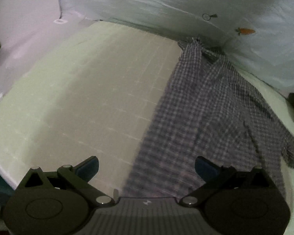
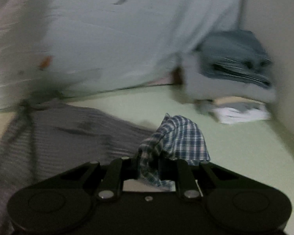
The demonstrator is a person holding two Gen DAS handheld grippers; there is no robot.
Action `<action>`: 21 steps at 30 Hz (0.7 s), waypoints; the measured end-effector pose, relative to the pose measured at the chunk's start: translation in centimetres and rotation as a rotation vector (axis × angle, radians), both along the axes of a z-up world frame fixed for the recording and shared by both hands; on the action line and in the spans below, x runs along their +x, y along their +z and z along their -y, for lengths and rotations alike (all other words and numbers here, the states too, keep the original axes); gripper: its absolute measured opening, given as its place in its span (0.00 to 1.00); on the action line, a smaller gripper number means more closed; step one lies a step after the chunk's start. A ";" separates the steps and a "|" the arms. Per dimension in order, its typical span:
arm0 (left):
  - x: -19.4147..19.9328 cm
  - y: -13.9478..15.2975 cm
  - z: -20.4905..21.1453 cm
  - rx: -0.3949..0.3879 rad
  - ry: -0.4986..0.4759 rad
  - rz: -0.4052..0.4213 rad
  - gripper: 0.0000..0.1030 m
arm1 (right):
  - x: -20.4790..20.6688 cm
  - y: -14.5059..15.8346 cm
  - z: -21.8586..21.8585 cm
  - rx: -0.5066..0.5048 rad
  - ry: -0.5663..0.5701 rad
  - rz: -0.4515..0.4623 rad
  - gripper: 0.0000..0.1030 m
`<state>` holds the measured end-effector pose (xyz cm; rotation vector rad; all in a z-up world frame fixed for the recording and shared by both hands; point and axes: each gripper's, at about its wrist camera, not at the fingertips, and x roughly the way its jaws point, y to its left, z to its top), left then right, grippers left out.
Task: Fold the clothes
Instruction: 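Grasp the spread sleeve cuff with the right gripper and lift it, then fold the held sleeve across the shirt body with the right gripper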
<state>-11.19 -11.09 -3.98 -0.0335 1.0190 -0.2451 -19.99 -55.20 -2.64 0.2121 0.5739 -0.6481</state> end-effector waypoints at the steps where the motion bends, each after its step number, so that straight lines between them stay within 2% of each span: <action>1: 0.7 -0.1 -0.8 0.003 -0.010 0.000 1.00 | 0.9 0.1 -1.6 0.013 0.023 0.010 0.15; 7: 4.3 -1.3 -5.2 -0.007 0.001 -0.052 1.00 | 7.5 -1.7 -12.5 0.189 0.212 0.048 0.15; 9: 5.3 -1.3 -6.2 -0.001 0.005 -0.048 1.00 | 9.5 -2.5 -16.6 0.222 0.304 0.038 0.16; 11: 6.2 -1.3 -7.3 -0.004 0.016 -0.052 1.00 | 9.3 -2.5 -17.9 0.224 0.332 0.027 0.18; 13: 6.8 -1.3 -7.8 -0.015 0.016 -0.060 1.00 | 9.1 -2.4 -19.1 0.225 0.357 0.017 0.30; 15: 6.8 -1.5 -7.4 -0.024 0.011 -0.060 1.00 | 8.9 -2.3 -20.3 0.225 0.381 0.007 0.64; 18: 6.2 -1.9 -6.1 -0.044 0.003 -0.064 1.00 | 8.5 -2.2 -22.1 0.226 0.418 -0.009 0.82; 21: 4.7 -2.0 -3.5 -0.067 -0.043 -0.062 1.00 | 6.0 -2.2 -19.0 0.177 0.280 -0.040 0.88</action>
